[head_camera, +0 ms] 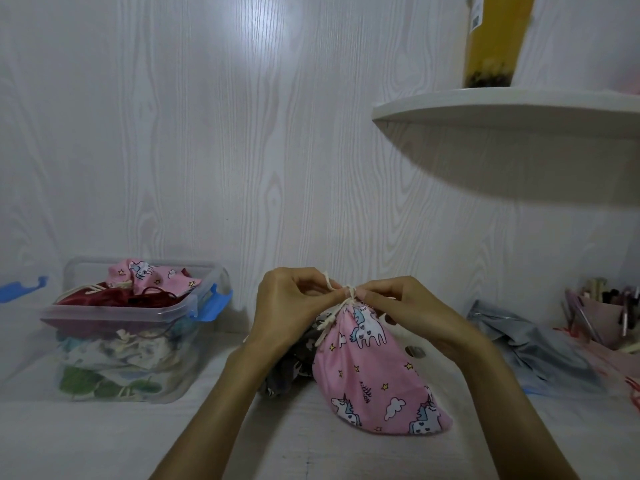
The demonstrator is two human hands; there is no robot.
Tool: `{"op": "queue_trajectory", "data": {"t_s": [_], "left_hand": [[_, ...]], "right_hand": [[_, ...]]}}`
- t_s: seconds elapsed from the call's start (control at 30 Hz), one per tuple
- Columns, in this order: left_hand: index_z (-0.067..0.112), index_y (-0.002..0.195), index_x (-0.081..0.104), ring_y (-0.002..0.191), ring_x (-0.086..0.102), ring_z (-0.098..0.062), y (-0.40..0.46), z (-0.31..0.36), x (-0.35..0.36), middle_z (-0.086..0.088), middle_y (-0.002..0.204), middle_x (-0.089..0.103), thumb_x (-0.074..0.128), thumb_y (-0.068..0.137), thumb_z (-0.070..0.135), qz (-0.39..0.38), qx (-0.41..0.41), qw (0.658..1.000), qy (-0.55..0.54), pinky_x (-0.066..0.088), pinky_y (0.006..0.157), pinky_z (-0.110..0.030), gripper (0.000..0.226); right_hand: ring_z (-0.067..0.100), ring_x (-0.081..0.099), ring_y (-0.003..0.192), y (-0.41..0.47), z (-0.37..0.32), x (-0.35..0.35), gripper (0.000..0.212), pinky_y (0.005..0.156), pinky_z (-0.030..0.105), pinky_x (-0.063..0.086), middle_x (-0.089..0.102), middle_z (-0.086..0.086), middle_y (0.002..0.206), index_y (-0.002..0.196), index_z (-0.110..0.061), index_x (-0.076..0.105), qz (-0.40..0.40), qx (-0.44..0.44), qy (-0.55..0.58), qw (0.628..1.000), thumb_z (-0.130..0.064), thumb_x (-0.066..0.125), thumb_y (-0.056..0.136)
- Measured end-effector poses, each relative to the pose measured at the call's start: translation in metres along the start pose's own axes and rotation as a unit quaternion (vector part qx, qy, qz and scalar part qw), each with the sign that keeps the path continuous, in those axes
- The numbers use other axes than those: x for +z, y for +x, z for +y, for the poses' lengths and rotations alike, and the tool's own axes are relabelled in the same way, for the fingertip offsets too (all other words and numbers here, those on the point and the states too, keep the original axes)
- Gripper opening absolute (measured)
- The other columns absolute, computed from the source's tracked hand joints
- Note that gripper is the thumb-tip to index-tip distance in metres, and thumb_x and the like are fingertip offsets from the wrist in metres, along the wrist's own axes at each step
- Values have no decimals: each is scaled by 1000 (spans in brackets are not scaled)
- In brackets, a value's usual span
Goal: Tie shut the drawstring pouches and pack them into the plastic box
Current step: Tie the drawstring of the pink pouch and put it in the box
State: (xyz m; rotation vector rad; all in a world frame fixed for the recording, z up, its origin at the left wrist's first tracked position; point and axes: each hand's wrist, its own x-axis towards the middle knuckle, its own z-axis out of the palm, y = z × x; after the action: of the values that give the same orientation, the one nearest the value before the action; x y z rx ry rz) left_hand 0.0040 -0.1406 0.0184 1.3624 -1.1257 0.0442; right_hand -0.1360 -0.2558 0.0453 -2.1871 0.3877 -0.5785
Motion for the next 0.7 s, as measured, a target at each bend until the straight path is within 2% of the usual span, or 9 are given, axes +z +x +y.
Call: {"op": "queue_trajectory", "data": {"t_s": [0.1, 0.2, 0.23, 0.33, 0.43, 0.53, 0.63, 0.7], "left_hand": [[9, 75, 76, 69, 72, -10, 0, -1, -1, 3, 72, 75, 82, 70, 19, -23, 3, 999, -24, 57, 66, -22, 12], [6, 84, 77, 78, 73, -12, 3, -2, -4, 0, 80, 76, 77, 75, 13, -75, -17, 995, -61, 55, 71, -19, 11], [5, 86, 77, 80, 73, -13, 4, -2, -4, 0, 83, 76, 75, 77, 11, -85, -25, 993, -75, 55, 72, -18, 11], [8, 83, 77, 81, 72, -13, 7, -3, -4, 2, 86, 76, 72, 80, 14, -79, -36, 993, -77, 55, 71, -19, 8], [12, 76, 76, 77, 72, -12, 11, -5, -5, 1, 81, 76, 72, 81, 18, -55, -53, 996, -56, 55, 73, -22, 9], [12, 77, 75, 77, 71, -9, 15, -5, -10, 3, 80, 76, 72, 81, 19, -42, -79, 995, -33, 54, 71, -16, 9], [14, 77, 77, 80, 72, -8, 14, -8, -12, 4, 81, 76, 74, 79, 26, -61, -103, 993, 14, 56, 79, -25, 13], [18, 72, 77, 75, 71, -6, 13, -11, -12, 7, 77, 75, 76, 77, 31, -74, -113, 989, 68, 57, 77, -31, 14]], "right_hand": [[-11, 61, 65, 1, 1, 1, 15, 59, 5, 43, 71, -14, 76, 93, -24, 74, 16, 8, 24, 1000, -28, 60, 89], [0, 65, 79, 5, 3, 2, 15, 73, 16, 48, 71, -10, 89, 94, -23, 73, 78, -5, -30, 997, -30, 60, 89], [2, 65, 79, 6, 2, 3, 15, 73, 19, 49, 69, -9, 91, 94, -22, 70, 99, -14, -52, 994, -30, 58, 91], [1, 56, 76, 7, -2, 5, 13, 68, 19, 44, 58, -15, 94, 95, -24, 59, 122, -35, -108, 986, -29, 47, 97], [-3, 49, 81, 5, 0, -2, 13, 75, 21, 38, 50, -17, 97, 94, -26, 52, 130, -42, -171, 976, -30, 41, 99], [5, 52, 87, 2, 2, -9, 14, 78, 22, 39, 51, -12, 101, 91, -25, 52, 100, -33, -190, 976, -29, 41, 99], [11, 52, 94, -1, 4, -14, 15, 77, 21, 39, 53, -6, 105, 95, -22, 54, 43, -4, -244, 969, -28, 41, 99], [11, 51, 94, -3, 5, -16, 18, 74, 18, 39, 54, -5, 107, 102, -20, 56, -2, 23, -268, 963, -29, 41, 99]]}}
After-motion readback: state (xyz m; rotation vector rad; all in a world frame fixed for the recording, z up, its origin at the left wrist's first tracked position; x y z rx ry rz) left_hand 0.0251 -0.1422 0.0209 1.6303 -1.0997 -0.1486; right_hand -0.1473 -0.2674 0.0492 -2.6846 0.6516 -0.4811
